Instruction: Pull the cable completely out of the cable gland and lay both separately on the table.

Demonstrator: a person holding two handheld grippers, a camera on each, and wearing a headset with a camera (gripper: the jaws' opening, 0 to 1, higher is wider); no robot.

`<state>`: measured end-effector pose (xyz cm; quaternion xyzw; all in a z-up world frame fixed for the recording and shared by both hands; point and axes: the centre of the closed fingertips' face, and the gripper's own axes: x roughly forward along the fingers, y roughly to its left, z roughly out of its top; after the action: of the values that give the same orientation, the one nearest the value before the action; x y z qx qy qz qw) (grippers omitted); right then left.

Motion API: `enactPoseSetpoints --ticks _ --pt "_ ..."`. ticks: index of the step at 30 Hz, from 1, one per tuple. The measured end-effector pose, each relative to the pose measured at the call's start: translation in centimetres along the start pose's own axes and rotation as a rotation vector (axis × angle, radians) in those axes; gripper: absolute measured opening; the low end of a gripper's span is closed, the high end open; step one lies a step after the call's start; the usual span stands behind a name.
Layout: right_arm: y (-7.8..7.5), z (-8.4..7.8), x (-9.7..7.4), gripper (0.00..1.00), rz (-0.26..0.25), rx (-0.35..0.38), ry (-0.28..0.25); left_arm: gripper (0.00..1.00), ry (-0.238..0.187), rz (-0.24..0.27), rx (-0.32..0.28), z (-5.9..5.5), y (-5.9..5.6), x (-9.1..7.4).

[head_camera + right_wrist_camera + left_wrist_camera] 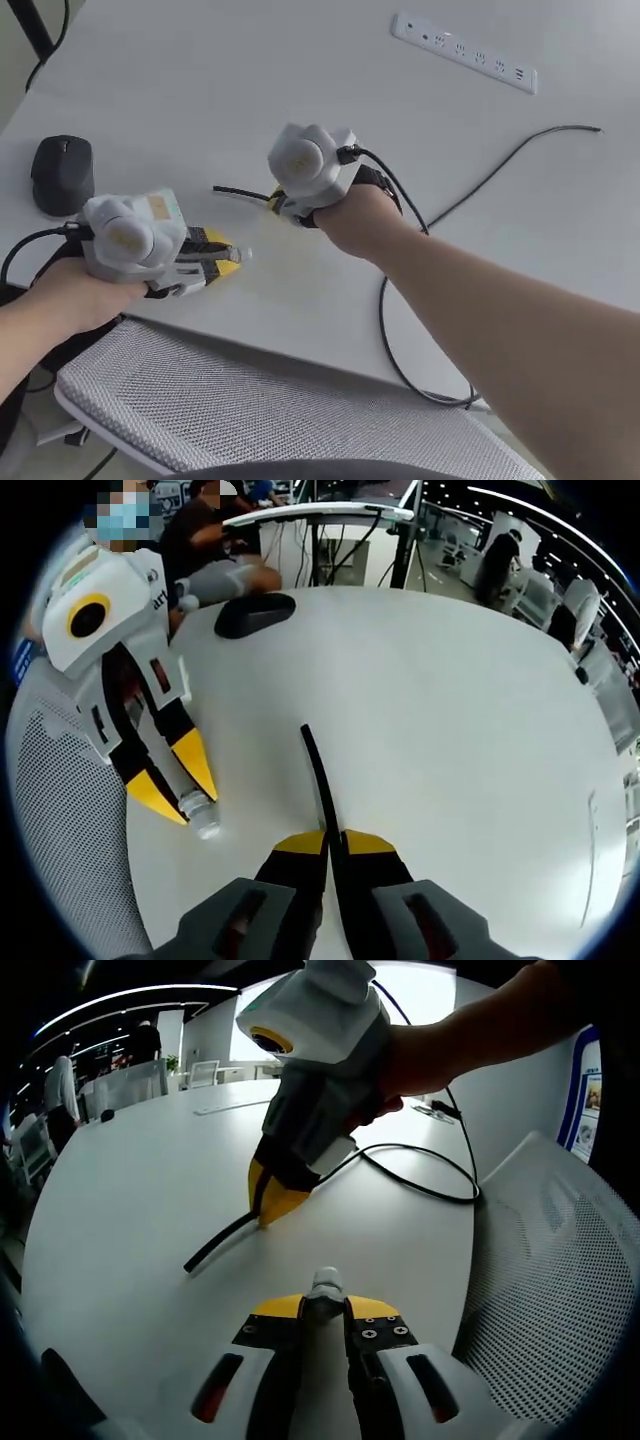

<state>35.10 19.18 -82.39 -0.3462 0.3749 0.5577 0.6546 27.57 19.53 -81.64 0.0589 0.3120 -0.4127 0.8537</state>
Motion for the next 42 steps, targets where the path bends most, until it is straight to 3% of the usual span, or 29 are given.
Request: enactPoseSetpoints --ticks 21,35,42 --pt "-0.6 -0.1 0.2 0.02 0.004 -0.024 -0.015 0.16 0.002 -0.007 0.026 0.2 0.2 0.2" --pt "-1.3 0.0 0.1 0.14 -0.033 -0.029 -0.008 0.20 0.008 -0.014 0.038 0.2 0.1 0.5" --pt "-1.7 0.9 -1.2 0.18 -0.051 0.000 -0.061 0.25 0.015 -0.011 0.036 0.4 0.2 0.6"
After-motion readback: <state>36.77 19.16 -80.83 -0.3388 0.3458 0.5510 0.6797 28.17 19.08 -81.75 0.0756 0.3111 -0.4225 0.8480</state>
